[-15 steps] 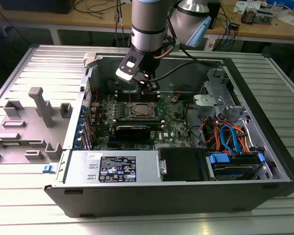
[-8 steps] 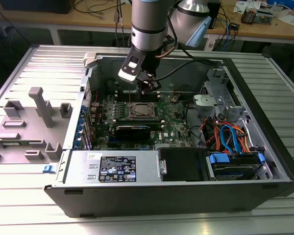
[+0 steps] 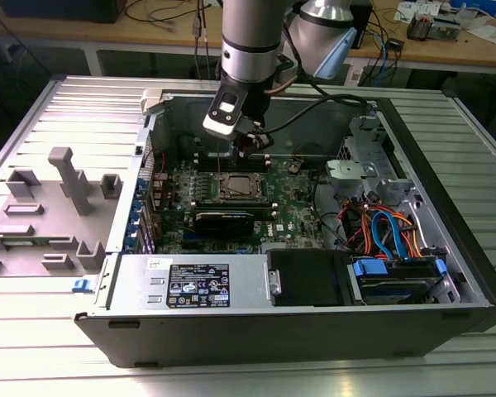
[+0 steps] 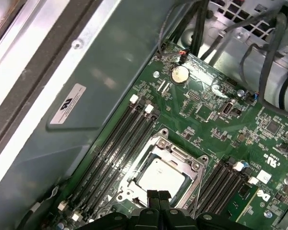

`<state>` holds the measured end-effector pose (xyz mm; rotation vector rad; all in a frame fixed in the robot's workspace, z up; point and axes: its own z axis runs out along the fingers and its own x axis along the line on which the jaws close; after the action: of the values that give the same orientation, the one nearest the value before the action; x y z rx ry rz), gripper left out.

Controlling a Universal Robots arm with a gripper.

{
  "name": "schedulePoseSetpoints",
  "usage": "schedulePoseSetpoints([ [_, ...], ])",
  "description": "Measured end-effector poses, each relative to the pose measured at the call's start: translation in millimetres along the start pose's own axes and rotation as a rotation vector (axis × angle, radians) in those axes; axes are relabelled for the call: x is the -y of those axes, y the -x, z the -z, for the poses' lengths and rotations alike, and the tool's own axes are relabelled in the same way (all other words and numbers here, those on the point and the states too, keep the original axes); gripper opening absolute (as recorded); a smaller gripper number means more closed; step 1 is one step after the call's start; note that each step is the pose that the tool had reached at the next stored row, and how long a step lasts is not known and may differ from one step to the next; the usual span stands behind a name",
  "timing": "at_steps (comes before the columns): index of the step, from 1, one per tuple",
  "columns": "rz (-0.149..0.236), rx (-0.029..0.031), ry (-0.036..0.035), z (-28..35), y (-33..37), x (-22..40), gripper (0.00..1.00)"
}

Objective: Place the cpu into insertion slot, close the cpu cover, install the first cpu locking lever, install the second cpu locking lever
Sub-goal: 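Install the first cpu locking lever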

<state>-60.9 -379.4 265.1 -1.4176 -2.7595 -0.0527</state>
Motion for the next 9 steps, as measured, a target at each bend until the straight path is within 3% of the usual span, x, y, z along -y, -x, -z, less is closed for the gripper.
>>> schedulePoseSetpoints([
  [9,0.172,-0.0022,-0.0086,0.0,0.0,0.0,0.11],
])
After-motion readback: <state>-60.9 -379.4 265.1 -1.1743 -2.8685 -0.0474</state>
